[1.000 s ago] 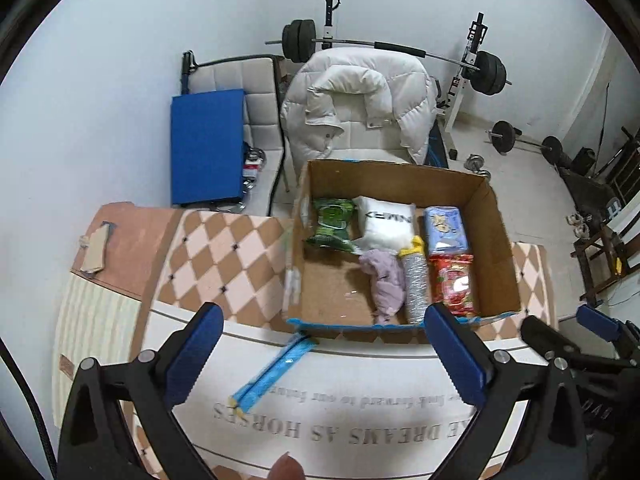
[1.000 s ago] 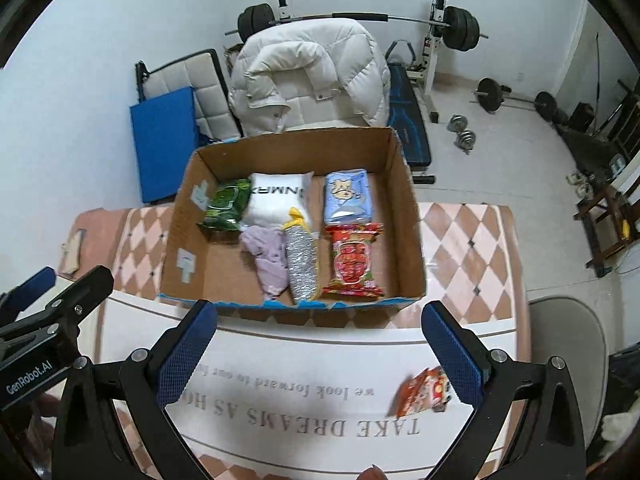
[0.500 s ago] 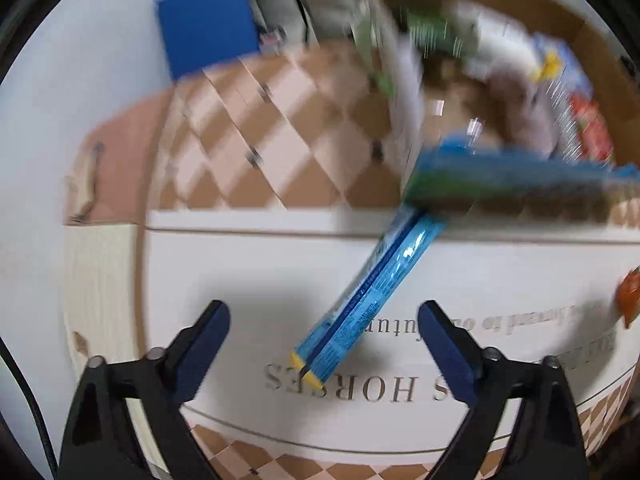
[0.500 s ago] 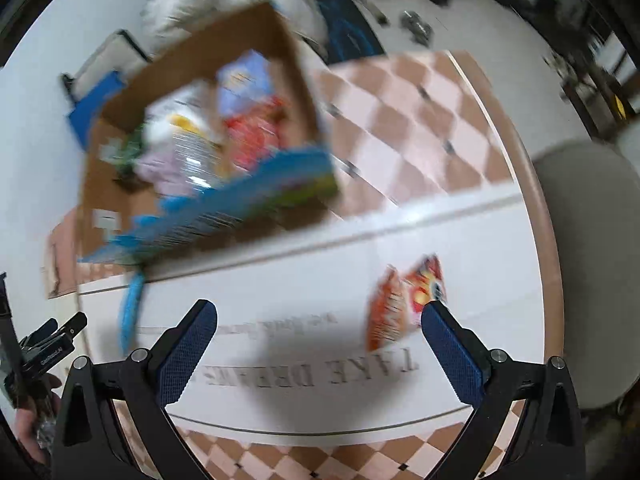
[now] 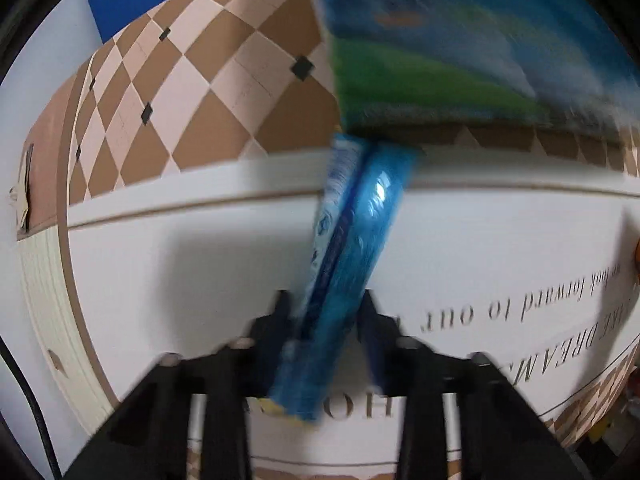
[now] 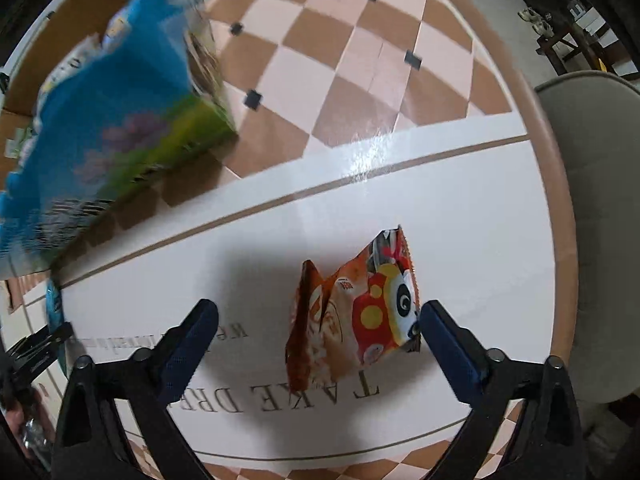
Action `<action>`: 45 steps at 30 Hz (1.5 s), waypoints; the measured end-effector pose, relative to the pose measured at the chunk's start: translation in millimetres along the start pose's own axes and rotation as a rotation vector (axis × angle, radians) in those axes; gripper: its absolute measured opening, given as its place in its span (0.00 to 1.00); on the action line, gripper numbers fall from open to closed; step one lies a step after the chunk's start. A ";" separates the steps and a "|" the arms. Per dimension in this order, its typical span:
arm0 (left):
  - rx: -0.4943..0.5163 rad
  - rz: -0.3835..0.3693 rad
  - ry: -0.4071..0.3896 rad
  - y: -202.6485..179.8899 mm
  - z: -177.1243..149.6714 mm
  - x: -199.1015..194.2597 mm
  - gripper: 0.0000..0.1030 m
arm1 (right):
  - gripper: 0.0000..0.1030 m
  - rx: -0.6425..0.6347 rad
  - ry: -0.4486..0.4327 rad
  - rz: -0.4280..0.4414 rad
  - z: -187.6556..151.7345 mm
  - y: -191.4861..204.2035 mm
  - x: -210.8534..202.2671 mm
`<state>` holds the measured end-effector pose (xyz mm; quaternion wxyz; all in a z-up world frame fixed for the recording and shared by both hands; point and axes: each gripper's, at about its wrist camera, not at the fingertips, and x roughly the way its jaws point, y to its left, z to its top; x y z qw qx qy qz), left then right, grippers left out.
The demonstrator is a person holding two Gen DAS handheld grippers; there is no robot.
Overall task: Organize soft objects
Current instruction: 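Grasp the blue tube bag with left tool while right tool grasps the orange snack bag, then place the blue tube bag and orange bag into the box, open both tools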
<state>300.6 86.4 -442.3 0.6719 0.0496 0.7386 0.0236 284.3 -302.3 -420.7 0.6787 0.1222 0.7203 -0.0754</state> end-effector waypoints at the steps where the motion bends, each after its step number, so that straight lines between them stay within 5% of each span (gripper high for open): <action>1: -0.014 -0.009 0.002 -2.8 -6.5 0.0 0.20 | 0.95 -0.006 0.008 -0.017 -0.4 1.0 5.4; 4: -0.068 -0.020 -0.010 -6.8 -24.0 -1.4 0.15 | 0.94 -0.002 0.028 -0.038 -1.5 0.8 16.2; 8: -0.132 -0.061 -0.027 -7.5 -43.0 -2.3 0.13 | 0.78 0.010 0.084 -0.055 -6.5 -3.7 34.1; 18: -0.196 -0.156 -0.086 -5.2 -79.7 -37.9 0.12 | 0.44 -0.120 -0.004 -0.085 -34.7 22.1 16.0; 26: -0.164 -0.234 -0.191 -24.2 -108.2 -115.4 0.12 | 0.41 -0.178 -0.042 0.020 -69.8 42.5 -19.3; 33: -0.102 -0.305 -0.286 -49.0 -60.6 -187.2 0.12 | 0.40 -0.208 -0.109 0.129 -71.0 60.1 -74.1; 38: -0.066 -0.329 -0.333 -52.1 -6.4 -222.2 0.12 | 0.40 -0.259 -0.213 0.205 -51.3 60.8 -151.7; 45: -0.055 -0.298 -0.204 -43.2 101.6 -196.5 0.13 | 0.40 -0.322 -0.348 0.223 2.2 90.6 -218.4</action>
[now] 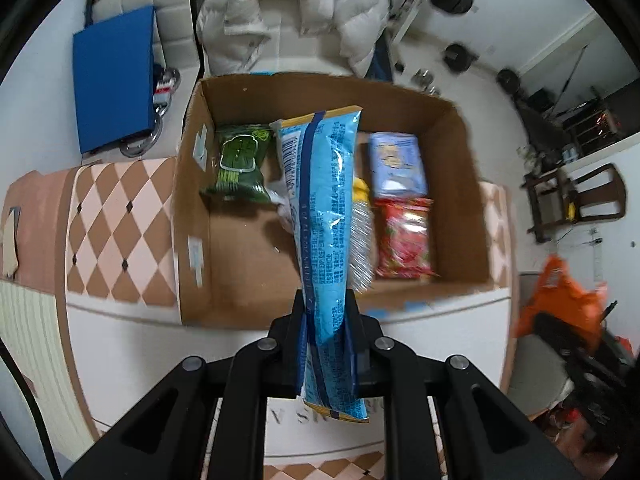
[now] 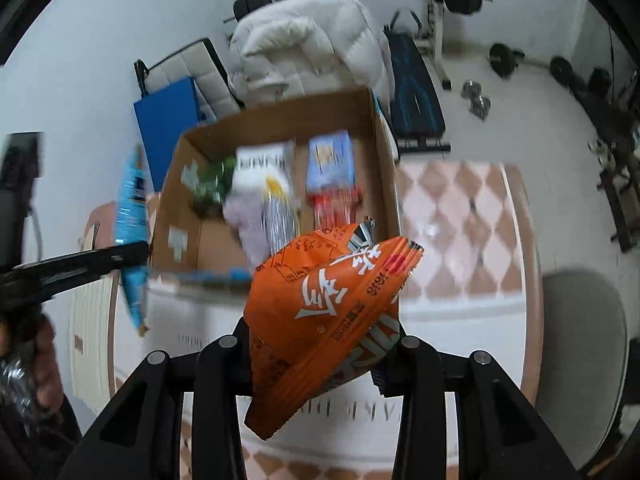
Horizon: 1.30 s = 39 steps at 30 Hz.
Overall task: Organize soft objects
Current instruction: 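Place the blue tube bag and orange bag into the box, open both tools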
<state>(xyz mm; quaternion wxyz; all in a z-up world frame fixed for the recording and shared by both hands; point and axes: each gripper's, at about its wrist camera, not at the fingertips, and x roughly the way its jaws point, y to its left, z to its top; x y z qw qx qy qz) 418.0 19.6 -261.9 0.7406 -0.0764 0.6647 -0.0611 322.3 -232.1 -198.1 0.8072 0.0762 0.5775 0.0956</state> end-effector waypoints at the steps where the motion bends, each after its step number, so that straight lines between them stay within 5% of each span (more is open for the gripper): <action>1: -0.008 0.021 0.021 3.7 11.7 9.2 0.12 | 0.40 0.000 -0.004 0.000 15.1 0.9 5.0; 5: -0.004 0.113 0.106 18.0 49.5 51.8 0.13 | 0.40 -0.019 0.019 -0.043 61.7 4.5 45.3; 12: -0.025 0.175 0.223 36.5 63.3 103.1 0.13 | 0.40 -0.019 0.180 -0.134 97.5 -9.3 137.9; 15: -0.053 0.173 0.268 44.2 58.3 118.1 0.17 | 0.40 -0.019 0.234 -0.162 96.2 -16.4 160.7; 17: -0.085 0.144 0.311 50.0 53.3 126.5 0.32 | 0.42 -0.029 0.290 -0.191 93.0 -19.9 175.7; 23: -0.092 0.136 0.242 51.8 41.9 113.7 0.63 | 0.84 -0.057 0.344 -0.199 88.6 -14.1 189.2; 32: -0.048 0.169 0.122 34.0 20.4 73.9 0.75 | 0.93 -0.071 0.304 -0.215 86.7 1.9 177.8; 39: -0.052 0.191 0.028 23.8 -3.5 53.6 0.94 | 1.00 -0.046 0.295 -0.173 76.5 8.8 169.8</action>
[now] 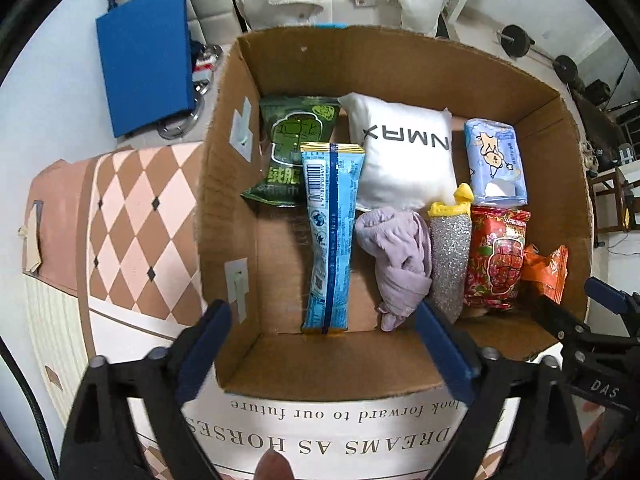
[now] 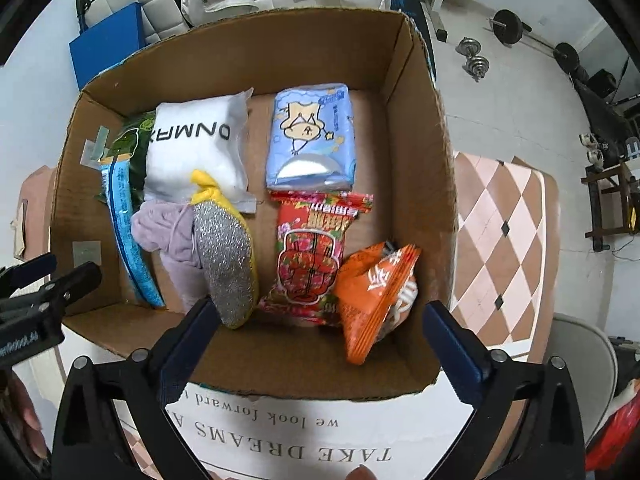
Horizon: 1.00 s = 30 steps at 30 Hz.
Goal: Organize soft objects
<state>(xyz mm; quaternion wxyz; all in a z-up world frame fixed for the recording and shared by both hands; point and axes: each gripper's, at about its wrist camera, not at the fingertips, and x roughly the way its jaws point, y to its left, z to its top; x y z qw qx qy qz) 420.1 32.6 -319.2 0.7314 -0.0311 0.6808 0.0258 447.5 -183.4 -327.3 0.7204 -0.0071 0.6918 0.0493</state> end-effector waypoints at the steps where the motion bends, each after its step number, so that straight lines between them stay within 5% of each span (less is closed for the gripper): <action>1: -0.002 0.002 -0.015 -0.7 -0.4 -3.1 0.95 | 1.00 0.005 -0.002 0.003 -1.9 -0.4 0.2; 15: -0.044 -0.008 -0.068 4.9 -7.1 -16.8 0.98 | 1.00 0.032 -0.047 -0.010 -23.0 1.6 -15.6; 30: -0.008 0.038 -0.350 -16.9 -78.5 -140.6 0.98 | 1.00 0.022 -0.258 0.007 -89.4 -3.3 -126.7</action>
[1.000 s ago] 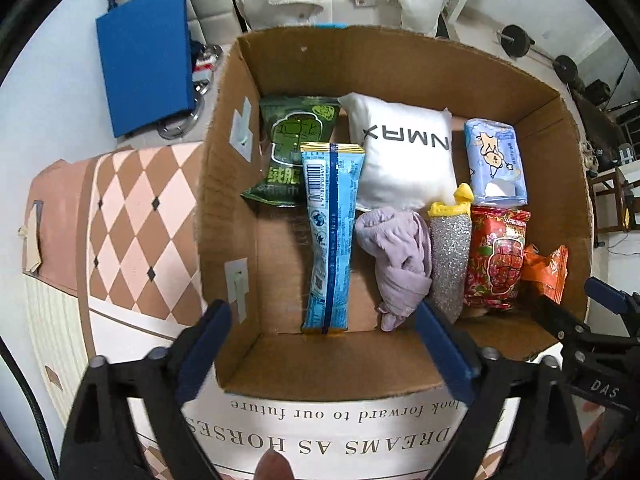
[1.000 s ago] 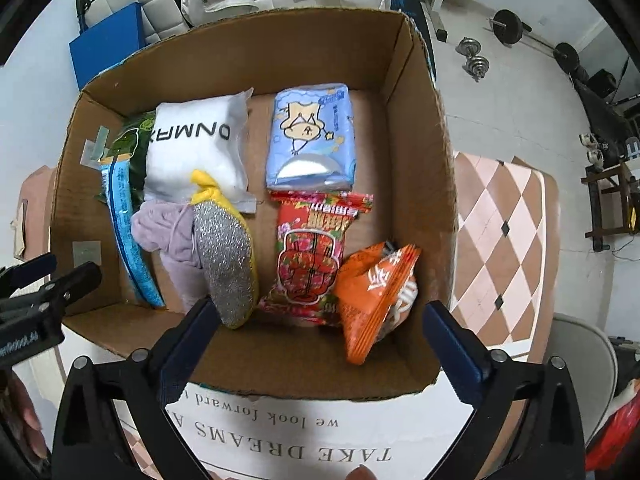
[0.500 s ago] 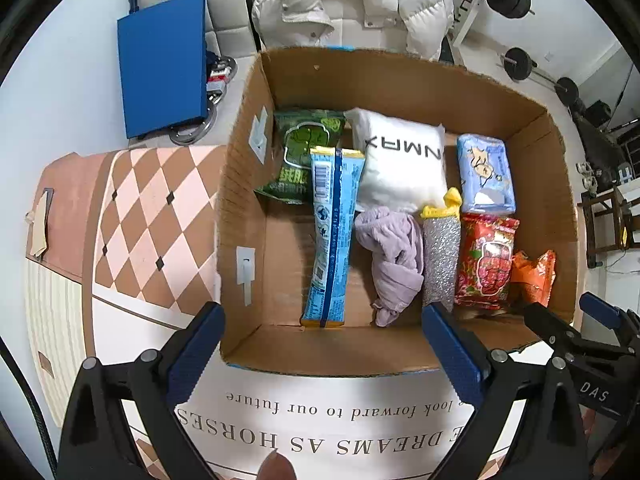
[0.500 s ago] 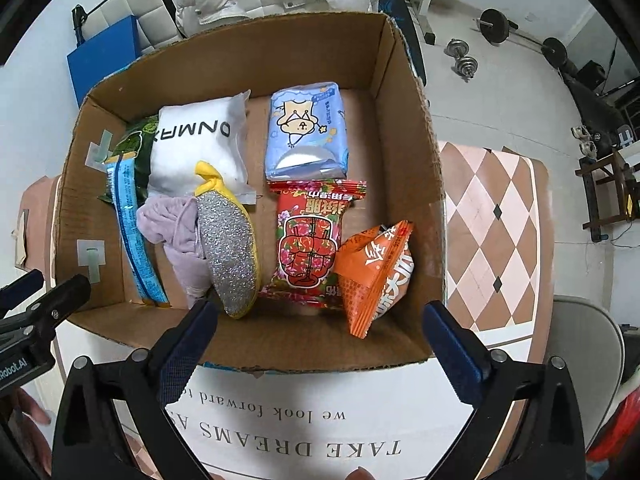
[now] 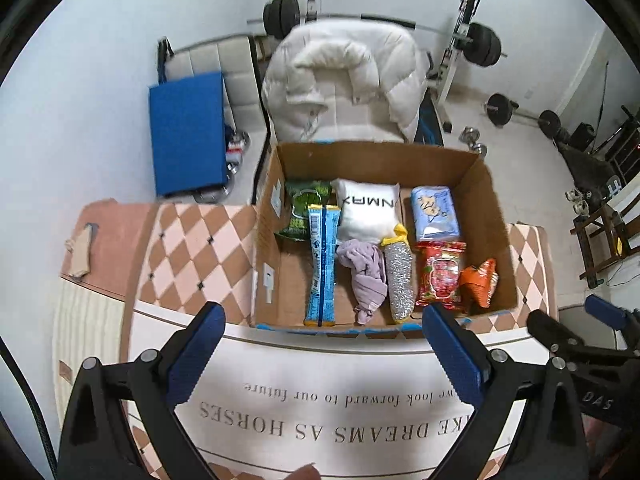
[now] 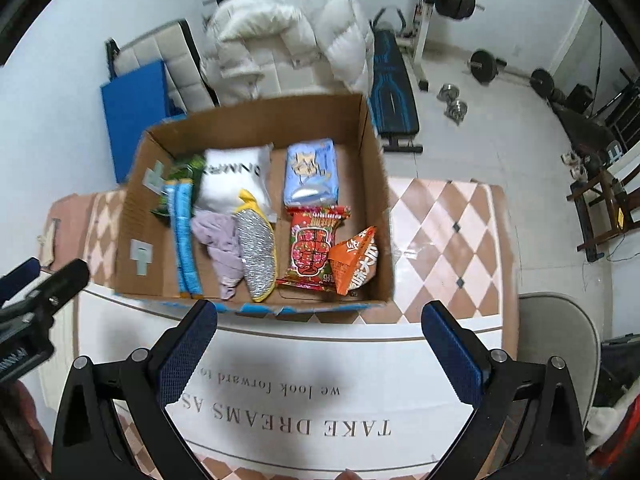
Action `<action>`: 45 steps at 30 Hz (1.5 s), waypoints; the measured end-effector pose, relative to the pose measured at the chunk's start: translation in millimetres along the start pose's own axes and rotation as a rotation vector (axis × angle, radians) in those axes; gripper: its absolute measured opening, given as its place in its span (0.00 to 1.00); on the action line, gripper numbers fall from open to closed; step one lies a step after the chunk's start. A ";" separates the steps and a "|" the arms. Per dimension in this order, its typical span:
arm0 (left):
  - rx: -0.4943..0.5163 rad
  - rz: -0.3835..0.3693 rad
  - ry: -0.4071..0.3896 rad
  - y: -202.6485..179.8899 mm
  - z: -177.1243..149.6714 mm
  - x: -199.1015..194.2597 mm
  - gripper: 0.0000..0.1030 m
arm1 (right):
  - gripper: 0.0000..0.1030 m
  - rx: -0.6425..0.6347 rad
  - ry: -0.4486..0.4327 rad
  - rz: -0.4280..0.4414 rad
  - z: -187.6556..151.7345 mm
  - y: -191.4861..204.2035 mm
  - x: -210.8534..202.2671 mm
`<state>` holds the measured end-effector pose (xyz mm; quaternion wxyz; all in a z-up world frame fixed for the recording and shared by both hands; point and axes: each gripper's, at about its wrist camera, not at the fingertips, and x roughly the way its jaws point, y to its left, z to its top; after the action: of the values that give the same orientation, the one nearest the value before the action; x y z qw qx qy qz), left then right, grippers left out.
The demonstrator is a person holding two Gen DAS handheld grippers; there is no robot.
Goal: Organize soft objects
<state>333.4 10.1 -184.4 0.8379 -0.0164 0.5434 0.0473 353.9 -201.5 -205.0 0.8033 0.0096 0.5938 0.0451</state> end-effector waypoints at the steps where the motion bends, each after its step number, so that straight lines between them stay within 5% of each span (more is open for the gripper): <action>1: -0.004 0.000 -0.012 -0.1 -3.5 -8.1 0.98 | 1.00 0.000 -0.020 -0.002 -4.1 -0.8 -12.0; 25: 0.014 -0.020 -0.231 -7.4 -85.6 -191.3 0.98 | 1.00 -0.020 -0.297 0.001 -128.6 -4.4 -233.6; 36: 0.027 -0.031 -0.282 -6.7 -98.8 -222.2 0.98 | 1.00 -0.057 -0.316 -0.001 -157.4 0.5 -271.7; 45: 0.003 -0.034 -0.291 -0.1 -95.1 -217.5 1.00 | 1.00 -0.026 -0.373 -0.012 -147.9 -4.5 -281.1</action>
<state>158.8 -10.9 -24.9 0.9087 -0.0172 0.4157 0.0343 131.3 -235.1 19.0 0.8997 0.0036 0.4342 0.0453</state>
